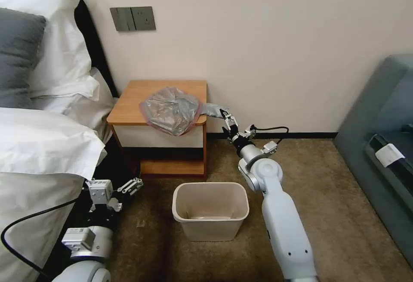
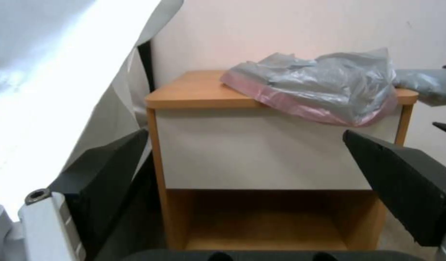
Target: Pick up the garbage bag from the table and place it over the trash can.
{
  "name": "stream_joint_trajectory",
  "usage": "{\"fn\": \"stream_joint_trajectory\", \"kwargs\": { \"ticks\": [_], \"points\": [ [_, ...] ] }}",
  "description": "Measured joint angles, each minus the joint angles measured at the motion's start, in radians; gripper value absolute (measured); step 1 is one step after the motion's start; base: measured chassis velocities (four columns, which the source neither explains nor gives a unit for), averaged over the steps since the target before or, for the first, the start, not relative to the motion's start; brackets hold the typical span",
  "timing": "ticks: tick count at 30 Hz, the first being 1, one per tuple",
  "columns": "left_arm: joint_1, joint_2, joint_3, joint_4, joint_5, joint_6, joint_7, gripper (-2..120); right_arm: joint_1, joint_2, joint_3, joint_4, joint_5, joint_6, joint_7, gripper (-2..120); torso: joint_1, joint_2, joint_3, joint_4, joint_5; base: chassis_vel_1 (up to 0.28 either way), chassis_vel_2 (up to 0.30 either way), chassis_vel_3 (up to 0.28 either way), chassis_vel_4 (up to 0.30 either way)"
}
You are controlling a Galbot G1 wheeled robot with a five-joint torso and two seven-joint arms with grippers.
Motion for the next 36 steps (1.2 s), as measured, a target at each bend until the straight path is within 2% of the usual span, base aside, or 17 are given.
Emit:
{"fn": "stream_joint_trajectory", "kwargs": {
  "ticks": [4,8,9,12,13,17,20,21,24,25,26,28,30,31,32,34,36],
  "points": [
    [0.001,0.001,0.003,0.003,0.004,-0.008,0.008,100,0.012,0.000,0.001,-0.017,-0.008,0.007,-0.013,78,0.000,0.000,0.000,0.0000,0.0000,0.000,0.000,0.000,0.000],
    [0.003,0.001,0.014,0.008,0.014,-0.012,0.012,100,0.027,0.001,0.001,-0.024,-0.006,0.009,-0.025,58,0.000,0.000,0.000,0.0000,0.0000,0.000,0.000,0.000,0.000],
    [0.003,0.001,0.014,0.008,0.014,-0.012,0.012,100,0.027,0.001,0.001,-0.024,-0.006,0.009,-0.025,58,0.000,0.000,0.000,0.0000,0.0000,0.000,0.000,0.000,0.000],
    [0.001,0.002,0.017,0.018,0.016,-0.014,0.012,100,0.034,0.001,-0.001,-0.024,-0.007,0.009,-0.027,45,0.000,0.000,0.000,0.0000,0.0000,0.000,0.000,0.000,0.000],
    [0.001,0.002,0.017,0.018,0.016,-0.014,0.012,100,0.034,0.001,-0.001,-0.024,-0.007,0.009,-0.027,45,0.000,0.000,0.000,0.0000,0.0000,0.000,0.000,0.000,0.000],
    [-0.005,0.005,0.024,0.030,0.017,-0.015,0.011,100,0.037,0.001,-0.003,-0.019,-0.014,0.010,-0.029,27,0.000,0.000,0.000,0.0000,0.0000,0.000,0.000,0.000,0.000],
    [-0.007,0.006,0.027,0.032,0.017,-0.015,0.010,100,0.037,0.001,-0.006,-0.012,-0.015,0.011,-0.029,21,0.000,0.000,0.000,0.0000,0.0000,0.000,0.000,0.000,0.000],
    [-0.009,0.008,0.029,0.033,0.017,-0.015,0.009,100,0.032,0.001,-0.008,0.000,-0.016,0.011,-0.026,12,0.000,0.000,0.000,0.0001,0.0000,0.000,0.000,0.000,0.000],
    [-0.011,0.011,0.033,0.035,0.017,-0.015,0.006,100,0.012,0.001,-0.014,0.029,-0.018,0.013,-0.013,4,0.000,0.000,0.000,0.0000,0.0000,0.000,0.000,0.000,0.000],
    [-0.011,0.013,0.034,0.035,0.017,-0.016,0.003,100,-0.026,0.001,-0.026,0.084,-0.021,0.013,0.002,0,0.000,0.000,0.000,0.0000,0.0000,0.000,0.000,0.000,0.000],
    [-0.011,0.013,0.034,0.035,0.017,-0.016,0.003,100,-0.026,0.001,-0.026,0.084,-0.021,0.013,0.002,0,0.000,0.000,0.000,0.0000,0.0000,0.000,0.000,0.000,0.000],
    [-0.011,0.016,0.034,0.036,0.017,-0.021,-0.001,100,-0.091,-0.001,-0.045,0.179,-0.021,0.007,0.027,0,0.000,0.000,0.000,0.0001,0.0000,0.000,0.000,0.000,0.000],
    [-0.011,0.017,0.034,0.036,0.017,-0.022,-0.002,100,-0.103,-0.003,-0.048,0.196,-0.020,0.005,0.032,0,0.000,0.000,0.000,0.0002,0.0001,0.000,0.000,0.000,0.000],
    [-0.011,0.019,0.032,0.037,0.016,-0.028,-0.003,100,-0.164,-0.019,-0.060,0.289,-0.018,-0.001,0.061,0,0.000,0.000,0.000,0.0002,0.0000,0.000,0.000,0.000,0.000],
    [-0.011,0.019,0.032,0.037,0.016,-0.028,-0.003,100,-0.164,-0.019,-0.060,0.289,-0.018,-0.001,0.061,0,0.000,0.000,0.000,0.0002,0.0000,0.000,0.000,0.000,0.000],
    [-0.011,0.020,0.031,0.038,0.016,-0.032,-0.004,100,-0.235,-0.037,-0.066,0.391,-0.020,-0.009,0.081,0,0.000,0.000,0.000,0.0002,0.0001,0.000,0.000,0.000,0.000],
    [-0.011,0.020,0.031,0.038,0.016,-0.033,-0.004,100,-0.253,-0.041,-0.066,0.413,-0.021,-0.010,0.083,0,0.000,0.000,0.000,0.0000,0.0000,0.000,0.000,0.000,0.000]
  ]
}}
